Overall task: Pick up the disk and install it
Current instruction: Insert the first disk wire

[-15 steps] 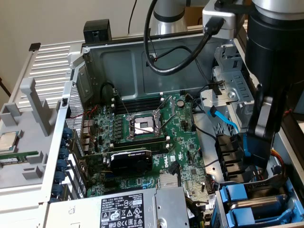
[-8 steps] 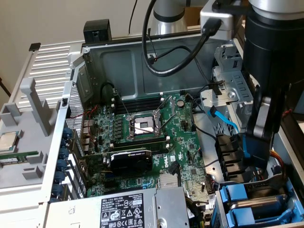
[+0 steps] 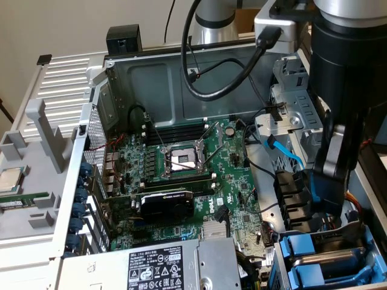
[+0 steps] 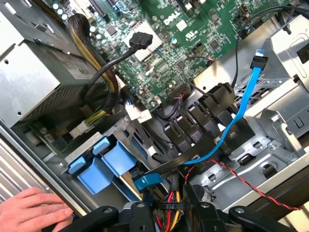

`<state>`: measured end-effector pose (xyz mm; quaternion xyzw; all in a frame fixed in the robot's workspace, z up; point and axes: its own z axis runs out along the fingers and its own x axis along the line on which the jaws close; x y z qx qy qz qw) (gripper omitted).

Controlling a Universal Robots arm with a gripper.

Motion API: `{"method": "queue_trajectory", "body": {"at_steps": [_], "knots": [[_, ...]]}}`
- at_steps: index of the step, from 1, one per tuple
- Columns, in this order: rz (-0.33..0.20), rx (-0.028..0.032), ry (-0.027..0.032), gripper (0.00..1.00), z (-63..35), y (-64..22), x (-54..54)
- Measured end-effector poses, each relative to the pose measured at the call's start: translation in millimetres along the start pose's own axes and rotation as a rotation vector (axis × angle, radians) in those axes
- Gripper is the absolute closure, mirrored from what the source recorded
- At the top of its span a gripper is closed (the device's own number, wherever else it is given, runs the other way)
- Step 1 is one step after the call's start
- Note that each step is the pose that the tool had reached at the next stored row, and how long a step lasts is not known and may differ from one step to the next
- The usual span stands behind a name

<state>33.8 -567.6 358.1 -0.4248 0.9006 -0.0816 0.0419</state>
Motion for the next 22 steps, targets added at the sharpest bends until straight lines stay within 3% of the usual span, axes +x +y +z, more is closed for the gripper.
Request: {"method": "queue_trajectory", "body": {"at_steps": [9, 22], "knots": [[0.0, 0.002, 0.0008, 0.64, 2.1, 5.3, -2.2], [0.0, 0.0021, 0.0009, 0.64, 2.1, 5.5, -2.2]]}}
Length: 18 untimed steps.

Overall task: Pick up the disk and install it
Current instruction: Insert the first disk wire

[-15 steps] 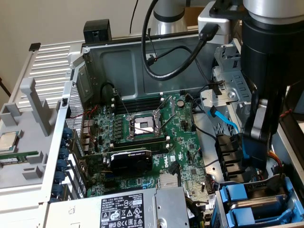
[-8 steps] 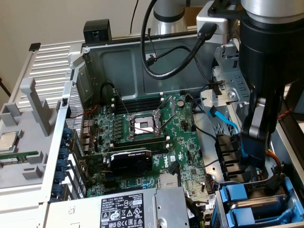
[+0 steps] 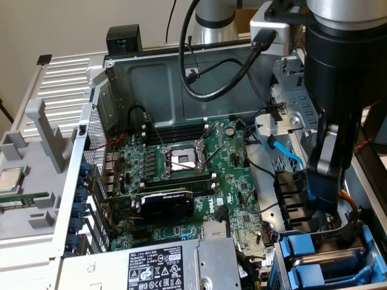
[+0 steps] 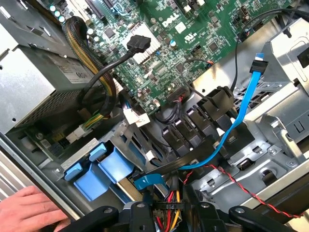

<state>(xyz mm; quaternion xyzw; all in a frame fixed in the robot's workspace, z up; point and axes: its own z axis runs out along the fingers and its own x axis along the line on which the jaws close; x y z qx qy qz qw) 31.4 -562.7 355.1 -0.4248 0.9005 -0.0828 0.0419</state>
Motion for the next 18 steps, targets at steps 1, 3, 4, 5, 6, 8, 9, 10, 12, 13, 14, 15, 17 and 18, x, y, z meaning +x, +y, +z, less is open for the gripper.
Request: {"method": "queue_trajectory", "body": {"at_steps": [1, 3, 4, 5, 6, 8, 9, 10, 12, 13, 14, 15, 17, 18], "knots": [[0.0, 0.0, 0.0, 0.62, 0.0, 0.0, 0.0], [0.0, 0.0, 0.0, 0.56, 0.0, 0.0, 0.0], [0.0, 0.0, 0.0, 0.56, 0.0, 0.0, 0.0], [0.0, 0.0, 0.0, 0.5, 0.0, 0.0, 0.0], [0.0, 0.0, 0.0, 0.5, 0.0, 0.0, 0.0], [0.0, 0.0, -0.0001, 0.5, 0.0, 0.0, 0.0], [0.0, 0.0, 0.0001, 0.5, -0.6, 0.1, 0.1], [0.0, 0.0, 0.0003, 0.5, -1.7, 0.1, 0.2], [0.0, -0.0003, -0.0002, 0.5, -5.1, -0.1, 0.3], [0.0, -0.0005, -0.0004, 0.5, -7.4, 0.0, -0.1], [0.0, -0.0008, -0.0007, 0.5, -8.8, 0.5, -0.5], [0.0, -0.0012, -0.0012, 0.5, -10.2, 1.1, -0.8], [0.0, -0.0023, -0.0026, 0.5, -13.4, 2.3, -0.1], [0.001, -0.0032, -0.0036, 0.5, -15.1, 3.0, 0.7]]}}
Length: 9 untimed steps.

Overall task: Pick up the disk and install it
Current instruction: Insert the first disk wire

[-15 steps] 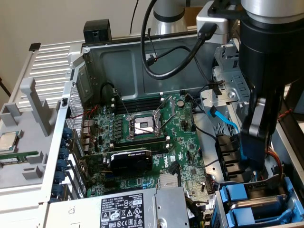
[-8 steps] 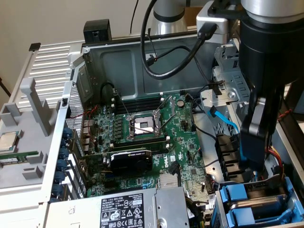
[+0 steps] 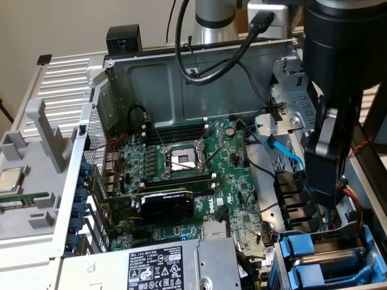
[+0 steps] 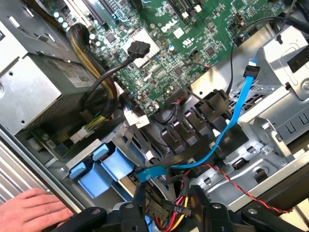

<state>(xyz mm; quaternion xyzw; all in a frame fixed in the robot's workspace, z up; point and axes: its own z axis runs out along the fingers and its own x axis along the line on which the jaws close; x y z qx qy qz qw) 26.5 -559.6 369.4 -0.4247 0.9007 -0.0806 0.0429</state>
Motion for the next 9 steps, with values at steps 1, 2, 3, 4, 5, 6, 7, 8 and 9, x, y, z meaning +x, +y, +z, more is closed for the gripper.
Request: {"method": "queue_trajectory", "body": {"at_steps": [1, 2, 3, 4, 5, 6, 7, 8, 9], "knots": [[0.0, -0.0007, -0.0005, 0.5, -2.1, 0.6, 0.8], [-0.001, -0.001, -0.0005, 0.5, -3.9, 1.2, 1.5], [-0.002, -0.0011, -0.0006, 0.5, -5.6, 1.8, 2.2], [-0.003, -0.0012, -0.0009, 0.5, -7.1, 2.4, 3.0], [-0.005, -0.0013, -0.0013, 0.5, -8.6, 2.7, 3.8], [-0.006, -0.0013, -0.0017, 0.5, -10.0, 3.1, 4.6], [-0.008, -0.0013, -0.0019, 0.5, -11.3, 3.4, 5.2], [-0.01, -0.0013, -0.0022, 0.5, -12.3, 3.8, 5.8], [-0.011, -0.0014, -0.0027, 0.5, -12.8, 4.2, 6.4]]}}
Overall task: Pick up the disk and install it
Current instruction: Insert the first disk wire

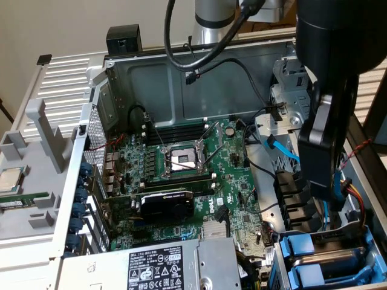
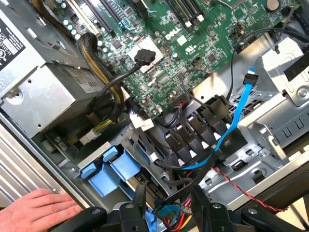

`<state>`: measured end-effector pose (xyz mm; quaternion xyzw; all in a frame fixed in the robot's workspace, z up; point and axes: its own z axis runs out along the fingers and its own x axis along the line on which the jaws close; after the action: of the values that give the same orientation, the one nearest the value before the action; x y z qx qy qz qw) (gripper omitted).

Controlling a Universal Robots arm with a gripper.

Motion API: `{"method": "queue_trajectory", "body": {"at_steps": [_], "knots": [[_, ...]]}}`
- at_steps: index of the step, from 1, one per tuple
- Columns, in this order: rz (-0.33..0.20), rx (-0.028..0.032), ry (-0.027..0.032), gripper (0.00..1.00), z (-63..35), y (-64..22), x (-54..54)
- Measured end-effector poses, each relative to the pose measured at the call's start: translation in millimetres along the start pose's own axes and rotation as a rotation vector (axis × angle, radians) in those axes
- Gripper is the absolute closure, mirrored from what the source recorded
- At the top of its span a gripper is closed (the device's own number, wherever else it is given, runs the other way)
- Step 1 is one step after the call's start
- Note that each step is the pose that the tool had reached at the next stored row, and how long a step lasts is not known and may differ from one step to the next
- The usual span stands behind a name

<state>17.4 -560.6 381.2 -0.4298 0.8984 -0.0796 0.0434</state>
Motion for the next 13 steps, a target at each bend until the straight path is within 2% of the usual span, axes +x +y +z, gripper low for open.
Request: {"method": "queue_trajectory", "body": {"at_steps": [5, 9, 13], "knots": [[0.0, -0.0043, -0.0052, 0.5, 0.3, -2.4, 3.4], [-0.011, -0.0084, -0.0122, 0.5, 0.3, -4.0, 5.6], [-0.033, -0.0096, -0.0171, 0.5, -0.1, -4.1, 5.8]]}}
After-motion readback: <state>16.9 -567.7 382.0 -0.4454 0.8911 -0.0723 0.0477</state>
